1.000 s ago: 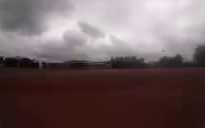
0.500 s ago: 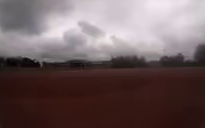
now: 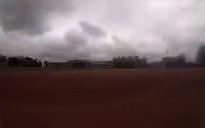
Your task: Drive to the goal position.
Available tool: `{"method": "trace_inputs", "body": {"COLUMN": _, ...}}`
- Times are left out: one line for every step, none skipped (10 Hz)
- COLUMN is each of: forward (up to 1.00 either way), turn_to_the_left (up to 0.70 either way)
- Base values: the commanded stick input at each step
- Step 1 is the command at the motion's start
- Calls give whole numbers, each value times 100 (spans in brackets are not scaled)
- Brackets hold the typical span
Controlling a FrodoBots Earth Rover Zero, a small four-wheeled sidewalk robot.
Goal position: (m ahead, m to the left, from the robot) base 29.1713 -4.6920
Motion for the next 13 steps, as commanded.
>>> {"method": "trace_inputs", "body": {"forward": 70, "turn_to_the_left": 0}}
{"method": "trace_inputs", "body": {"forward": 70, "turn_to_the_left": 0}}
{"method": "trace_inputs", "body": {"forward": 70, "turn_to_the_left": 0}}
{"method": "trace_inputs", "body": {"forward": 70, "turn_to_the_left": 0}}
{"method": "trace_inputs", "body": {"forward": 70, "turn_to_the_left": 0}}
{"method": "trace_inputs", "body": {"forward": 70, "turn_to_the_left": 0}}
{"method": "trace_inputs", "body": {"forward": 70, "turn_to_the_left": 0}}
{"method": "trace_inputs", "body": {"forward": 70, "turn_to_the_left": 0}}
{"method": "trace_inputs", "body": {"forward": 70, "turn_to_the_left": 0}}
{"method": "trace_inputs", "body": {"forward": 70, "turn_to_the_left": 0}}
{"method": "trace_inputs", "body": {"forward": 70, "turn_to_the_left": 0}}
{"method": "trace_inputs", "body": {"forward": 70, "turn_to_the_left": 0}}
{"method": "trace_inputs", "body": {"forward": 70, "turn_to_the_left": 0}}
